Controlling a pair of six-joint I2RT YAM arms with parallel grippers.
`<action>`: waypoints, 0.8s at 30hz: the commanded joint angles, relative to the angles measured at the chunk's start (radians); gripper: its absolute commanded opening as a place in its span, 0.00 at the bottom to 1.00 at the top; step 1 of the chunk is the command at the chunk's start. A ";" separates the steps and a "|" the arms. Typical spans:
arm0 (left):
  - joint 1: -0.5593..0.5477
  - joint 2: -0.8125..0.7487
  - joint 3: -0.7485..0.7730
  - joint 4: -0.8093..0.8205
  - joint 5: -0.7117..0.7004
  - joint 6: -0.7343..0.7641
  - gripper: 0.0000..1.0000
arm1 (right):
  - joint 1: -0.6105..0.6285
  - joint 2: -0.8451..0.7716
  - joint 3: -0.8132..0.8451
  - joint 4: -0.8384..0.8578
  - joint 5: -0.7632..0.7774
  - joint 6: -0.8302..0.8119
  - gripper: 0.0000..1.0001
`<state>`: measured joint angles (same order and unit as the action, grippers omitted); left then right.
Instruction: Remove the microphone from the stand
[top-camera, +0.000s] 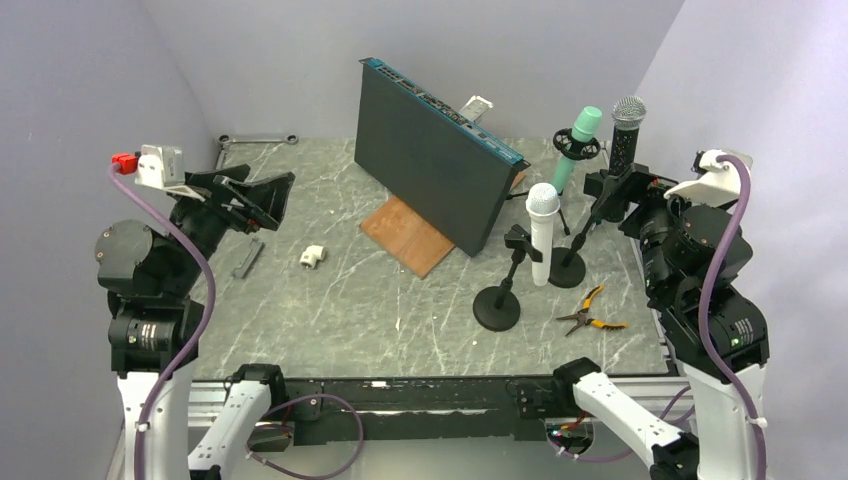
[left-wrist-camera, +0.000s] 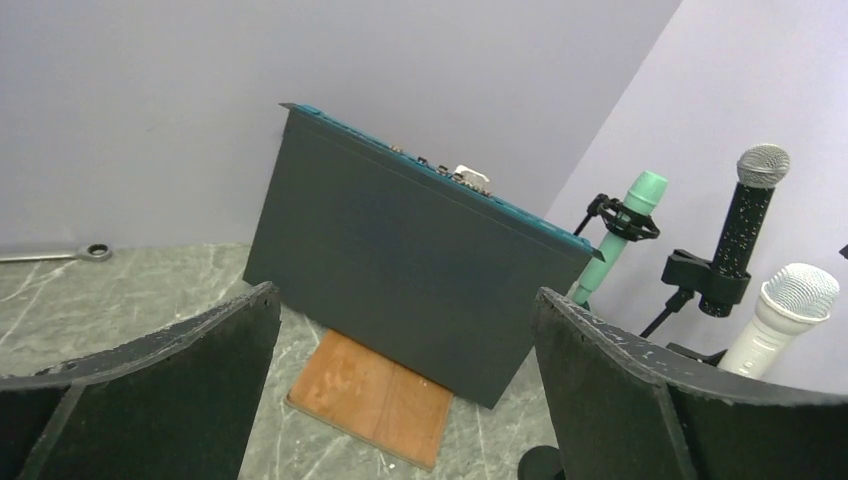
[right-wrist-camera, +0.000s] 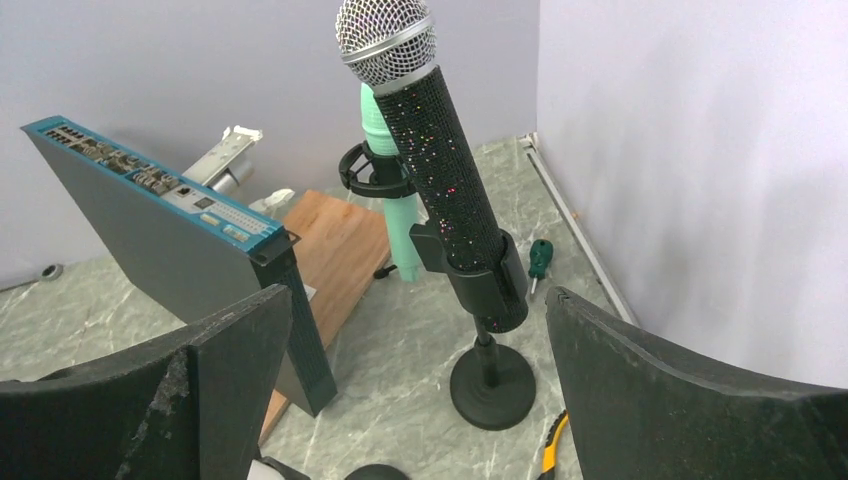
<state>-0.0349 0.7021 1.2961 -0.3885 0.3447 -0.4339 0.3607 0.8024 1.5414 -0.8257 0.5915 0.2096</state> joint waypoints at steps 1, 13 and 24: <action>0.003 0.015 -0.032 0.104 0.108 -0.028 0.99 | -0.003 -0.029 0.006 -0.017 -0.021 0.012 1.00; -0.335 0.125 -0.179 0.251 0.188 0.041 0.98 | -0.003 -0.159 -0.053 -0.055 -0.351 -0.051 1.00; -0.834 0.316 -0.247 0.568 -0.079 0.166 0.99 | -0.004 -0.219 -0.109 -0.133 -0.503 -0.003 1.00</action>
<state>-0.7147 0.9352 1.0100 0.0044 0.4576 -0.3565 0.3576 0.5938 1.4437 -0.9226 0.1341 0.1791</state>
